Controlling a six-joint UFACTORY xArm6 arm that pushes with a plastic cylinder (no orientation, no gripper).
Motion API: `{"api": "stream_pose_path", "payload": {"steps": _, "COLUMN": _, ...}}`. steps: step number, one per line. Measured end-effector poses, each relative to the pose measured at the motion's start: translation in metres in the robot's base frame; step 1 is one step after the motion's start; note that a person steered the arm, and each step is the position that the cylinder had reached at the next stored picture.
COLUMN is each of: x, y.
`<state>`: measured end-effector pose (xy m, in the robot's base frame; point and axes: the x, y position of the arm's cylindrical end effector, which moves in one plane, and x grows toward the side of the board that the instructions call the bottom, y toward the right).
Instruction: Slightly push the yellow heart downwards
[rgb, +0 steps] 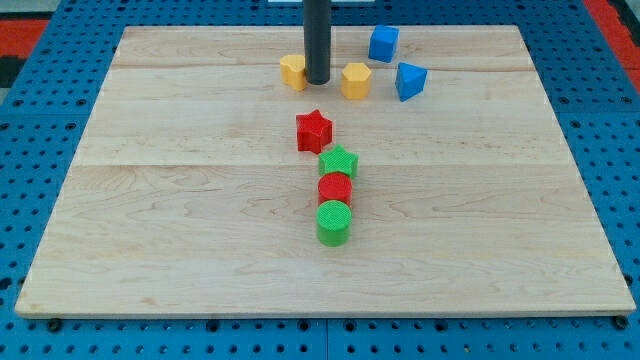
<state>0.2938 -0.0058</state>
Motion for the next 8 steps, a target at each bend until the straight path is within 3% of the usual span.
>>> {"api": "stream_pose_path", "payload": {"steps": 3, "x": -0.051, "y": -0.023}}
{"api": "stream_pose_path", "payload": {"steps": 4, "x": -0.051, "y": -0.049}}
{"api": "stream_pose_path", "payload": {"steps": 8, "x": -0.044, "y": -0.033}}
